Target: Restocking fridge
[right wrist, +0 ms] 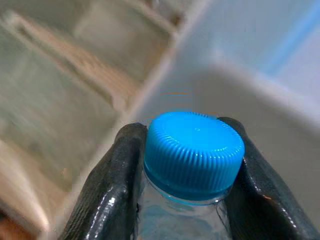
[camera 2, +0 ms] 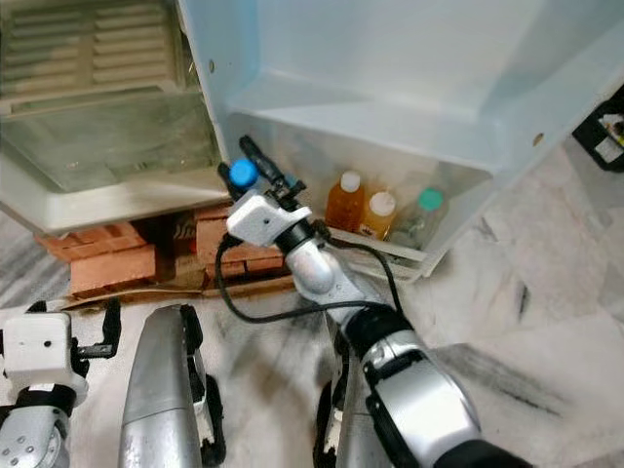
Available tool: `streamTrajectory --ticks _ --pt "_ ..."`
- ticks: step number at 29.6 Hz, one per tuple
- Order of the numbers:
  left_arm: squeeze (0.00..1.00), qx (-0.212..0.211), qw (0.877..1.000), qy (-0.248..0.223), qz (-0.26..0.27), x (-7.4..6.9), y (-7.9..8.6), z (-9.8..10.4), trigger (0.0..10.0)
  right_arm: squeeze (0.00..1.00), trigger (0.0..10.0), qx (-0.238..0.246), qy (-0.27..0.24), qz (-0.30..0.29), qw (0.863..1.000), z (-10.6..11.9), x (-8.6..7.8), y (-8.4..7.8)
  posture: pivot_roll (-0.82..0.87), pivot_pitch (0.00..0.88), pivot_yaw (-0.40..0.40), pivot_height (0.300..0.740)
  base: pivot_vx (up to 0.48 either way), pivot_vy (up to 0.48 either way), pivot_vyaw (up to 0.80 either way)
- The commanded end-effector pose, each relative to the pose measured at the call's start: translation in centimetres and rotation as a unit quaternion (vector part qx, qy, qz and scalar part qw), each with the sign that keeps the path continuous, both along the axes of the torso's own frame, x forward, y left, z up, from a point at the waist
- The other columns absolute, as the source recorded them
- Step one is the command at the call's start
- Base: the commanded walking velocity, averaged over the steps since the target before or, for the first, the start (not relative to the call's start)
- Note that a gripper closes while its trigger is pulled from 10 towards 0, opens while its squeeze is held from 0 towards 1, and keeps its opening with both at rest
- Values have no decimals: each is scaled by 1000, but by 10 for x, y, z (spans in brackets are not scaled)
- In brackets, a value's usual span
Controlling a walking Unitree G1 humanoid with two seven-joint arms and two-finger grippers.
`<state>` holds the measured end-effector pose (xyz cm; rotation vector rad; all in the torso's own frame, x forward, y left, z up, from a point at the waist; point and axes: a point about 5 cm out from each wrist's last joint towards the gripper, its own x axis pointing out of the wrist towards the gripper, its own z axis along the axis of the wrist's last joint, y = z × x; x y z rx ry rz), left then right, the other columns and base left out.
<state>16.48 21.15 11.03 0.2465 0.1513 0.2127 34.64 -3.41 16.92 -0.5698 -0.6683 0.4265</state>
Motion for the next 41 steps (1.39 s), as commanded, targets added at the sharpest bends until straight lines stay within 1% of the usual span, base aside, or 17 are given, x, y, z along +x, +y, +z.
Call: streamTrajectory --ticks 1,2,4,6,7,9,10,11,12,13,25,29,33,36,37,39,41 --pt "0 5 1000 10 1 -5 2 1 10000 0 10000 1 4 -10 1000 -3 1 0 266 361 -46 522 0 0 0" --pt "0 5 1000 10 1 -5 2 1 10000 0 10000 1 4 -10 1000 -3 1 0 266 361 -46 522 0 0 0" --pt "0 7 1000 12 -1 -5 3 2 10000 0 10000 5 65 -24 998 -20 2 -1 275 366 -40 522 0 0 0" --pt "0 7 1000 13 -2 -6 3 2 10000 0 10000 18 106 -33 994 -29 3 -3 277 366 -39 522 0 0 0" --pt "0 7 1000 15 -3 -6 2 2 10000 0 10000 39 154 -44 986 -39 3 -6 277 366 -39 522 0 0 0" --pt "0 7 1000 16 -5 -6 1 2 10000 0 10000 64 203 -69 975 -50 4 -15 278 364 -40 522 0 0 0" --pt "0 7 1000 16 -6 -6 1 2 10000 0 10000 69 209 -72 973 -52 4 -17 278 363 -41 522 0 0 0" --pt "0 7 1000 17 -6 -5 0 3 10000 949 10000 80 215 -79 970 -53 5 -20 277 362 -41 522 0 0 0" --pt "0 7 1000 17 -6 -5 0 3 10000 949 10000 80 215 -79 970 -53 5 -20 277 362 -41 522 0 0 0" --pt "0 7 1000 17 -7 -4 0 2 10000 1000 10000 92 223 -88 967 -54 6 -25 272 357 -44 522 0 0 0" --pt "0 2 1000 8 -8 10 -2 -3 10000 1000 10000 124 222 -94 962 -42 16 -45 235 286 -69 522 0 0 0" --pt "0 -8 1000 -2 -4 22 -3 -7 10000 1000 10000 157 215 -61 962 -29 20 -49 206 214 -81 522 0 0 0" --pt "0 -14 1000 -4 -11 28 -6 -11 10000 1000 10000 184 216 -36 958 -26 18 -53 194 188 -87 522 0 0 0" --pt "0 -17 1000 -5 -12 33 -9 -16 10000 1000 10000 206 217 -13 954 -30 10 -60 174 157 -94 522 0 0 0" --pt "0 -21 1000 -5 -13 34 -10 -19 10000 1000 10000 213 216 -5 953 -34 3 -63 162 125 -98 522 0 0 0" --pt "0 -25 1000 -4 -14 38 -12 -23 10000 1000 10000 223 219 5 950 -40 -8 -66 157 108 -98 522 0 0 0" --pt "0 -25 1000 -4 -14 38 -12 -24 10000 1000 10000 225 220 7 949 -41 -10 -66 157 108 -98 522 0 0 0"
